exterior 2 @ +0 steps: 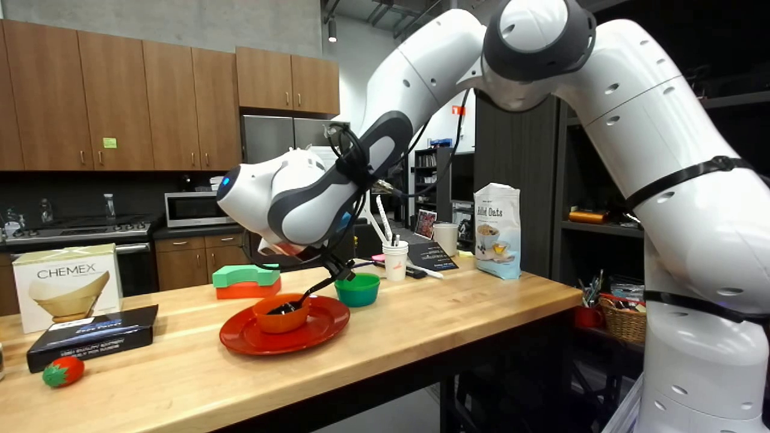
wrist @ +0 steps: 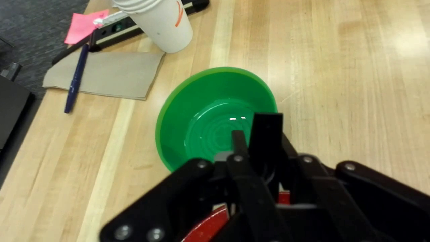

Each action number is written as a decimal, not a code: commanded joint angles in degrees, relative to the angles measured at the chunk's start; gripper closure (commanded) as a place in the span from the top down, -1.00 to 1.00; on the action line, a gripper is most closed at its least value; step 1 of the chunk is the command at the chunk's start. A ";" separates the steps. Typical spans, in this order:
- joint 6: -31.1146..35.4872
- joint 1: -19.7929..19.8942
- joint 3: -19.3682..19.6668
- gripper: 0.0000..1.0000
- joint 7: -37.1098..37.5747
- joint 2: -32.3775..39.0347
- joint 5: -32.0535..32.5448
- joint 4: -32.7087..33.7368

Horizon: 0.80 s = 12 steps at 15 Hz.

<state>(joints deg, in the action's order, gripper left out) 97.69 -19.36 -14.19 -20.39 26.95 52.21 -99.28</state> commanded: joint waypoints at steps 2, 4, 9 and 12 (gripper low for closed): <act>0.07 2.75 -1.26 -0.88 -4.39 0.70 -10.62 2.72; 0.03 3.92 -1.09 -0.88 -4.68 0.79 -16.94 3.36; 0.80 6.70 -0.34 -0.88 -5.75 0.48 -31.28 3.63; 2.39 8.42 0.19 -0.88 -5.91 -0.43 -36.56 2.78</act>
<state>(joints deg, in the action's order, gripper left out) 98.84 -12.65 -14.37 -25.17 27.09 20.01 -96.19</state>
